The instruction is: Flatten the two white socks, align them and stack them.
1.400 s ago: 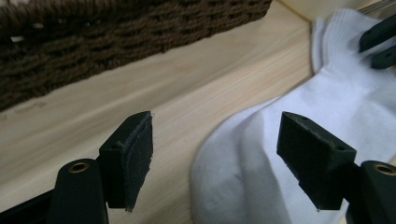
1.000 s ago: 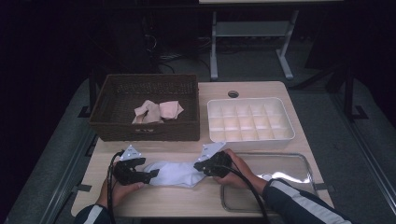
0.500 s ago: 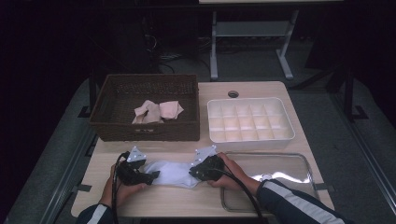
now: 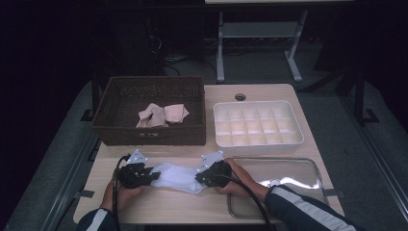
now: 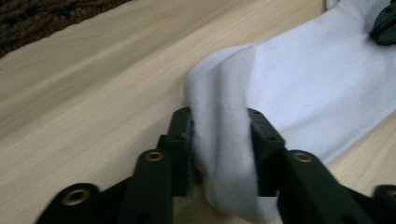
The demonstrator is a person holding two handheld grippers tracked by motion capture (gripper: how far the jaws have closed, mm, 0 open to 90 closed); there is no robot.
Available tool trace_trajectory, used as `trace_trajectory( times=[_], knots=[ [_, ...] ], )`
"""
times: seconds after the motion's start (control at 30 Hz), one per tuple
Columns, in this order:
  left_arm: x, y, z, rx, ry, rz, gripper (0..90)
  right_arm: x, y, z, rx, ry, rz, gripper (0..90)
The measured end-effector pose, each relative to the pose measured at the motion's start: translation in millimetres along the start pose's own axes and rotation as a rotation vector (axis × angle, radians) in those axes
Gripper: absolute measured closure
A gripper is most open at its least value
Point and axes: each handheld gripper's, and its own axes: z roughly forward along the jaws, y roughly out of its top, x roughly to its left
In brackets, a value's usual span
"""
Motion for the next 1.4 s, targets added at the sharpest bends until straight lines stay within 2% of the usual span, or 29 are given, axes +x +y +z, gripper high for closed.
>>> trace_trajectory(
  times=[0.1,0.17,0.27,0.3,0.33,0.37,0.4,0.47,0.5,0.53,0.57,0.6,0.63,0.77,0.9,1.1,1.13,1.17,1.2,1.3,1.4],
  knots=[
    [1.2,-1.4,-1.2,0.004,-0.043,-0.009,81.1,0.2,1.2,0.3,0.005,0.002,0.016,84.4],
    [1.3,-2.1,-1.5,0.001,-0.051,-0.015,81.5,0.1,1.3,0.3,0.006,0.003,0.016,84.4],
    [2.0,-2.1,-6.7,-0.029,-0.090,-0.025,81.7,-1.4,1.7,0.6,0.007,0.007,0.007,84.3],
    [1.7,-1.6,-8.4,-0.045,-0.100,-0.030,81.7,-1.7,1.8,0.7,0.010,0.008,0.009,84.3],
    [0.7,0.9,-14.7,-0.081,-0.130,-0.040,81.7,-1.9,2.0,0.9,0.010,0.008,0.011,84.3],
    [0.7,0.9,-14.7,-0.081,-0.130,-0.040,81.7,-1.9,2.0,0.9,0.010,0.008,0.011,84.3],
    [-0.9,2.6,-18.4,-0.107,-0.149,-0.050,81.7,-2.4,2.5,1.4,0.008,0.008,0.014,84.3],
    [-5.1,5.8,-22.7,-0.124,-0.176,-0.046,81.7,-3.2,3.3,2.5,0.007,0.012,0.015,84.2],
    [-8.0,8.0,-24.9,-0.139,-0.202,-0.040,81.7,-3.2,3.3,2.5,0.007,0.012,0.015,84.2],
    [-14.1,13.7,-27.6,-0.176,-0.254,-0.050,81.7,-4.2,4.3,3.2,0.009,0.018,0.014,84.1],
    [-14.1,13.7,-27.6,-0.176,-0.254,-0.050,81.7,-4.3,4.4,3.2,0.011,0.020,0.013,84.1],
    [-19.8,21.8,-28.6,-0.201,-0.300,-0.043,81.7,-4.8,4.9,3.3,0.013,0.022,0.011,84.0],
    [-19.8,21.8,-28.6,-0.201,-0.300,-0.043,81.6,-4.8,4.9,3.3,0.013,0.022,0.011,84.0],
    [-29.8,36.9,-28.1,-0.265,-0.355,-0.064,81.5,-6.8,9.5,6.4,0.023,0.040,0.002,83.8],
    [-38.9,54.5,-27.0,-0.302,-0.353,-0.065,80.3,-8.3,14.5,9.9,0.029,0.062,-0.009,83.4],
    [-47.7,60.6,-21.3,-0.310,-0.344,-0.053,79.0,-8.2,15.8,12.1,0.014,0.070,-0.032,81.1],
    [-48.3,61.0,-20.6,-0.313,-0.341,-0.061,79.0,-8.4,15.7,11.7,0.013,0.069,-0.031,79.4],
    [-48.4,61.8,-19.6,-0.309,-0.335,-0.066,79.0,-8.9,16.0,8.2,0.011,0.061,-0.037,71.3],
    [-48.4,61.8,-19.6,-0.309,-0.335,-0.066,78.7,-8.9,16.0,8.2,0.011,0.061,-0.037,71.3],
    [-47.4,62.3,-18.3,-0.315,-0.319,-0.076,78.9,-14.1,16.8,-8.7,-0.023,0.039,-0.036,69.4],
    [-47.8,62.3,-19.0,-0.320,-0.303,-0.090,78.9,-23.0,12.4,-31.3,-0.039,0.013,0.000,68.6]
  ],
)
